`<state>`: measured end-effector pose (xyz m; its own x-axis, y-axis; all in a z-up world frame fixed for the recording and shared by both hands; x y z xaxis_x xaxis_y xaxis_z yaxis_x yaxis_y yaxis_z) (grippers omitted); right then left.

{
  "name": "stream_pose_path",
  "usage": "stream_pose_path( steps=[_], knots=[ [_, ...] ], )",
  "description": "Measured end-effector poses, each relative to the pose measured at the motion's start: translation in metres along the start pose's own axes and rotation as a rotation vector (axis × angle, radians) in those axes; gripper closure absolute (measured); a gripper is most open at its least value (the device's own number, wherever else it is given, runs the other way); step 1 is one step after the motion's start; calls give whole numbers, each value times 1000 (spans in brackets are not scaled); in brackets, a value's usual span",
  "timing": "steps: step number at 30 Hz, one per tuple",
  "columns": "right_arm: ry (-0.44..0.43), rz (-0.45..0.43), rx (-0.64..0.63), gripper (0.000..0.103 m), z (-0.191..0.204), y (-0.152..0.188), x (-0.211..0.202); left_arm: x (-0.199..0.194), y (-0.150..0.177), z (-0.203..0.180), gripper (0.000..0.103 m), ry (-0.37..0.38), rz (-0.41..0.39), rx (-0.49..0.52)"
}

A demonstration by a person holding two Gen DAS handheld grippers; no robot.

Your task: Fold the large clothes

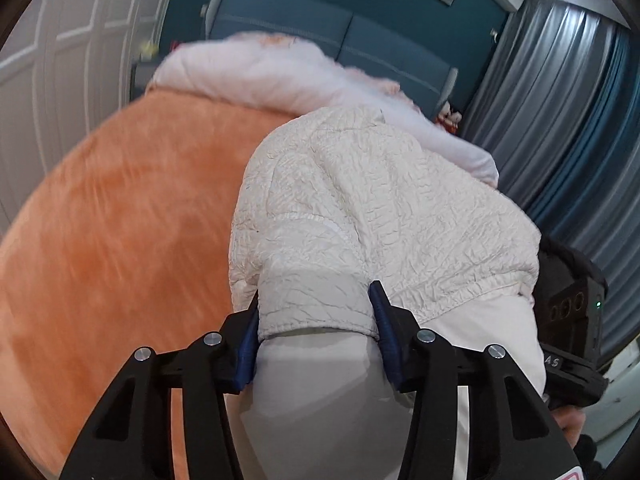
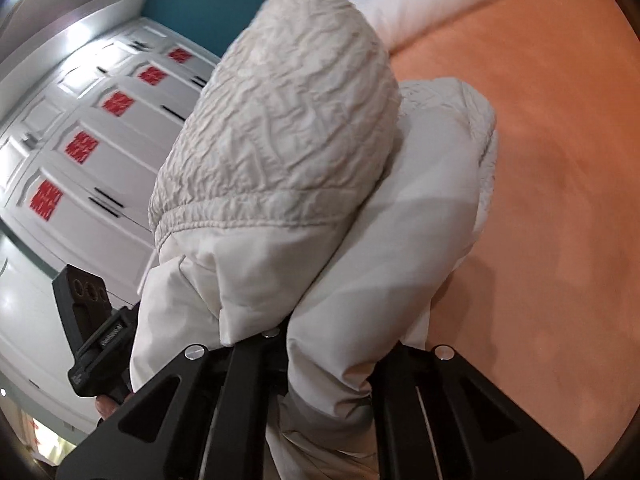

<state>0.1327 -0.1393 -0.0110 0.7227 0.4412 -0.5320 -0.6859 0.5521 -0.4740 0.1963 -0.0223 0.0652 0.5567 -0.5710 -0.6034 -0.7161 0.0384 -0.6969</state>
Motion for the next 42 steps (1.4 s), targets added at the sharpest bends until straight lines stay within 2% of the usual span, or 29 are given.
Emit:
stream_pose_path(
  steps=[5,8,15,19,23,26,28,30,32,33,35,36,39,40,42],
  knots=[
    [-6,-1,-69,96,29,-48,62,11,-43,45,57,-59,-42,5],
    [8,25,-81,96,33,-49,98,28,-53,79,58,-86,-31,-18],
    [98,145,-104,95,18,-46,203,82,-36,173,57,-165,36,-95],
    [112,178,-80,89,-1,-40,231,90,-25,194,50,-167,19,-115],
    [86,184,-27,78,-33,-30,232,97,-14,204,40,-187,6,-114],
    [64,193,62,72,-51,-25,224,96,-9,211,33,-207,8,-131],
    [109,204,84,68,-58,-25,207,86,-12,209,33,-218,23,-144],
    [156,169,44,68,-52,-37,183,62,-23,198,37,-248,7,-119],
    [216,86,-20,68,-38,-52,148,37,-34,179,37,-263,-26,-62],
    [245,18,-55,68,-27,-62,124,26,-39,166,37,-266,-36,-31],
    [242,-60,-124,70,0,-79,100,14,-46,146,37,-268,-40,4],
    [231,-62,-168,74,18,-87,99,13,-48,136,37,-264,-32,9],
    [169,-34,-269,86,61,-95,117,19,-48,119,37,-255,-11,-4],
    [177,-17,-295,90,67,-91,124,21,-45,118,37,-265,-7,-8],
    [234,29,-343,92,65,-89,150,27,-38,120,37,-277,13,-26]
  ],
)
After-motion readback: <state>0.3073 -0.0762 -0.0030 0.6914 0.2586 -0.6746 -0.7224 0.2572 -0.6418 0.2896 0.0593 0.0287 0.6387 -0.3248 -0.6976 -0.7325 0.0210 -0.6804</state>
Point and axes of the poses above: each gripper's, at about its wrist camera, not at the fingertips, and x roughly the way its jaws point, z to its left, y to its underside, the point moved 8 cm from there along x, roughly the way its jaws point, and after that the axes turned 7 degrees about y, right-handed, at the moved point
